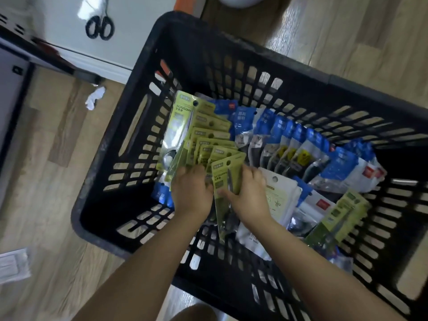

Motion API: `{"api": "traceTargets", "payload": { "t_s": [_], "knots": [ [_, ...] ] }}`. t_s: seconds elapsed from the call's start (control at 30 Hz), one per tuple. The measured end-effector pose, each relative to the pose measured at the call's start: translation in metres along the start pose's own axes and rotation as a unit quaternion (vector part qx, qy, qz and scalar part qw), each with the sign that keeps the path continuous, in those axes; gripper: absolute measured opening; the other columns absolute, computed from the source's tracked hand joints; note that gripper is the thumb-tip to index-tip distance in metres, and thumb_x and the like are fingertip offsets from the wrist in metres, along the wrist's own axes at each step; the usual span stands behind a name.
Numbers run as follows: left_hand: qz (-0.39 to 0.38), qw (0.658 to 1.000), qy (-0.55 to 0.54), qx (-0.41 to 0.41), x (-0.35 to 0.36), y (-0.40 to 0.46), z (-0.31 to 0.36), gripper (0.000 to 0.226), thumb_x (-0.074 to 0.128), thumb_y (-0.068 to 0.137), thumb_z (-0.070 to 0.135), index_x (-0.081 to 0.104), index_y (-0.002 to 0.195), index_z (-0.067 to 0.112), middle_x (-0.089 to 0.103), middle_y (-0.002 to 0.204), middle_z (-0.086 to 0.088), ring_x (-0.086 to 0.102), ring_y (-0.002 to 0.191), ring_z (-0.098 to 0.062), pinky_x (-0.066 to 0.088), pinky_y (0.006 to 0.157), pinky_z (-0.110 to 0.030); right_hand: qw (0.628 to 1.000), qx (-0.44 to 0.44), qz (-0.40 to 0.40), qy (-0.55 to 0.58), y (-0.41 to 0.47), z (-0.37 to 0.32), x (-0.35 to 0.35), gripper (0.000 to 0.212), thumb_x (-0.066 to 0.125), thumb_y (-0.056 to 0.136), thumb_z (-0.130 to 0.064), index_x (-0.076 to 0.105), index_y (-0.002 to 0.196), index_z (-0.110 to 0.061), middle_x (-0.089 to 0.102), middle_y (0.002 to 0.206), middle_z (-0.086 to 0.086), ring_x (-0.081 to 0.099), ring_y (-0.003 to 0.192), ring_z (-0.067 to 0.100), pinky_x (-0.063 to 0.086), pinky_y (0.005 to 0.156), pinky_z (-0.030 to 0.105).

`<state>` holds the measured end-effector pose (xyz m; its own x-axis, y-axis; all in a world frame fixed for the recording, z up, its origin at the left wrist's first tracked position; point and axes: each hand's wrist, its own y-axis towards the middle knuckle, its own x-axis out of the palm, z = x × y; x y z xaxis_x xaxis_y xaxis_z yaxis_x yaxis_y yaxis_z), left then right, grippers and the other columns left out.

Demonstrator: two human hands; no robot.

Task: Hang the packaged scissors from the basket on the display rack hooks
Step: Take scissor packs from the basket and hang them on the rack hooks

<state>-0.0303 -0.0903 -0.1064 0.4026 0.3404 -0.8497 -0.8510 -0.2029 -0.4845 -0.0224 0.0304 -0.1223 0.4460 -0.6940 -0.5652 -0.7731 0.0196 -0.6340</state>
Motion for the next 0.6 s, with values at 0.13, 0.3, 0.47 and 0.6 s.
{"api": "traceTargets", "payload": {
  "t_s": [0.13,0.3,0.47,0.6],
  "knots": [
    [-0.037,0.994,-0.096,-0.046,0.006,0.003,-0.003,0.01,0.058,0.089,0.019,0.059,0.097,0.013,0.064,0.098,-0.006,0.058,0.094,-0.027,0.047,0.073,-0.034,1.0,0.0,-0.013,-0.004,0.006,-0.003,0.001,0.085,0.073,0.078,-0.037,0.025,0.144,-0.009,0.031,0.142,0.01,0.025,0.132,0.025,0.025,0.107,0.03],
    [-0.07,0.985,-0.132,-0.091,0.003,0.001,-0.006,0.011,0.055,0.091,0.018,0.051,0.081,0.018,0.057,0.082,-0.001,0.053,0.078,-0.021,0.037,0.064,-0.028,0.999,0.036,-0.012,0.002,0.015,-0.006,0.002,0.092,0.082,0.067,-0.04,0.033,0.137,-0.006,0.041,0.134,0.01,0.031,0.128,0.025,0.028,0.105,0.031],
    [-0.103,0.952,-0.258,-0.129,0.001,0.004,-0.015,0.012,0.049,0.093,0.009,0.056,0.099,0.001,0.061,0.096,-0.015,0.057,0.087,-0.028,0.042,0.07,-0.03,0.999,0.05,-0.02,-0.007,0.018,-0.01,0.002,0.082,0.081,0.061,-0.051,0.047,0.121,-0.006,0.051,0.121,0.009,0.041,0.119,0.025,0.037,0.099,0.034],
    [-0.123,0.925,-0.324,-0.157,-0.003,0.004,-0.018,0.018,0.049,0.094,0.006,0.057,0.108,0.003,0.063,0.1,-0.013,0.059,0.092,-0.026,0.044,0.076,-0.03,0.998,0.057,-0.021,-0.008,0.021,-0.011,-0.001,0.08,0.083,0.057,-0.054,0.048,0.112,-0.008,0.053,0.114,0.006,0.046,0.112,0.024,0.041,0.092,0.033]
  ]
}}
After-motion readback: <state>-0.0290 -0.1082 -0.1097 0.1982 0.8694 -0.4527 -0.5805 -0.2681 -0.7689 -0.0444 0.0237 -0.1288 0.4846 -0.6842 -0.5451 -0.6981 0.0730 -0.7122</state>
